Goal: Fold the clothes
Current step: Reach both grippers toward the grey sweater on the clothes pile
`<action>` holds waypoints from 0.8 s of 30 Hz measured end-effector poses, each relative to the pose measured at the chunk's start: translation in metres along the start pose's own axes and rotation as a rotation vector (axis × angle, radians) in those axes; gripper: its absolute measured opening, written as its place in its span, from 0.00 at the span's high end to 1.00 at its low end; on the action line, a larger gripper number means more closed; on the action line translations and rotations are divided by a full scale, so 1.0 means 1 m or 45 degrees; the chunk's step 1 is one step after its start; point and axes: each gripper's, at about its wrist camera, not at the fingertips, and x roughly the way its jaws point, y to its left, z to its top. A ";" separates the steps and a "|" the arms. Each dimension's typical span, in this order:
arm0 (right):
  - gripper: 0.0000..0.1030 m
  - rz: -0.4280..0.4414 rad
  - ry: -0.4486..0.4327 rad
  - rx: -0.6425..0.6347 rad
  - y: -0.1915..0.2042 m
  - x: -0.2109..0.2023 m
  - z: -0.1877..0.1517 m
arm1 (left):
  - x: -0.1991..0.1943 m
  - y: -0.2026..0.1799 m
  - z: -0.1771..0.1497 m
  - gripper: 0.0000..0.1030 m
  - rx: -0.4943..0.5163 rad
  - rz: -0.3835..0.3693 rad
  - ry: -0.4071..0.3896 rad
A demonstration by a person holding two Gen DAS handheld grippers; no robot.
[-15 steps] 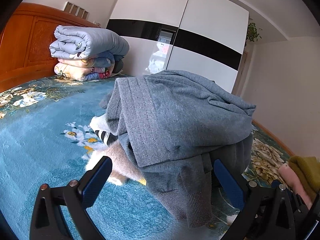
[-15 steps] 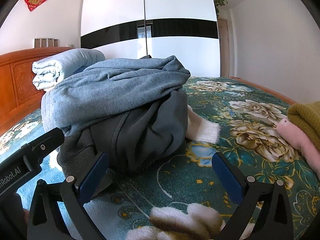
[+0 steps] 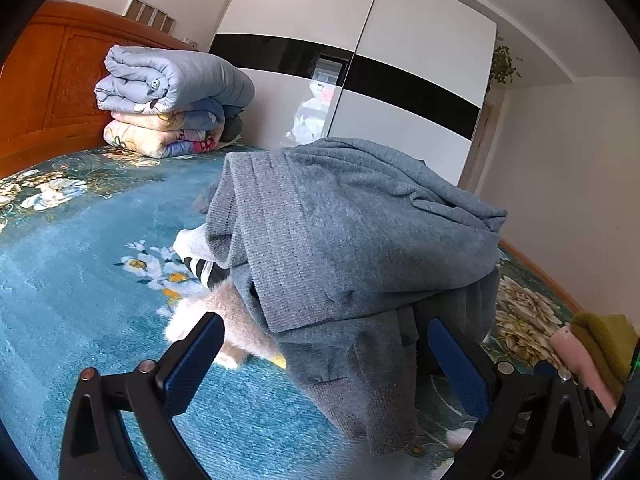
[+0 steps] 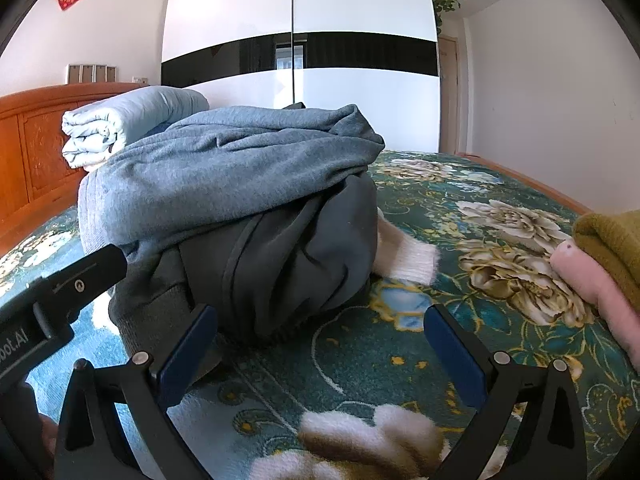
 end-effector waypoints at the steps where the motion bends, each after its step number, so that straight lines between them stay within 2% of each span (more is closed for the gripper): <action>1: 0.00 0.007 0.003 0.005 -0.001 0.000 0.000 | 0.000 0.001 0.000 0.00 -0.003 -0.011 0.004; 5: 0.00 0.007 0.018 0.057 -0.016 -0.014 0.003 | 0.000 0.005 0.003 0.00 -0.018 -0.045 0.003; 8: 0.00 -0.024 0.009 0.058 -0.033 -0.038 0.003 | -0.008 0.011 0.005 0.00 -0.074 -0.092 -0.053; 11: 0.00 -0.057 0.034 0.115 -0.060 -0.060 0.003 | -0.008 0.016 0.002 0.00 -0.117 -0.095 -0.078; 16: 0.00 -0.085 -0.005 0.164 -0.102 -0.104 0.002 | 0.003 0.028 0.020 0.00 -0.207 -0.092 0.065; 18: 0.00 -0.086 0.017 0.170 -0.114 -0.109 -0.003 | 0.006 0.033 0.029 0.00 -0.254 -0.067 0.091; 24: 0.00 -0.033 0.091 0.268 -0.144 -0.115 -0.023 | 0.035 0.050 0.046 0.00 -0.345 -0.086 0.242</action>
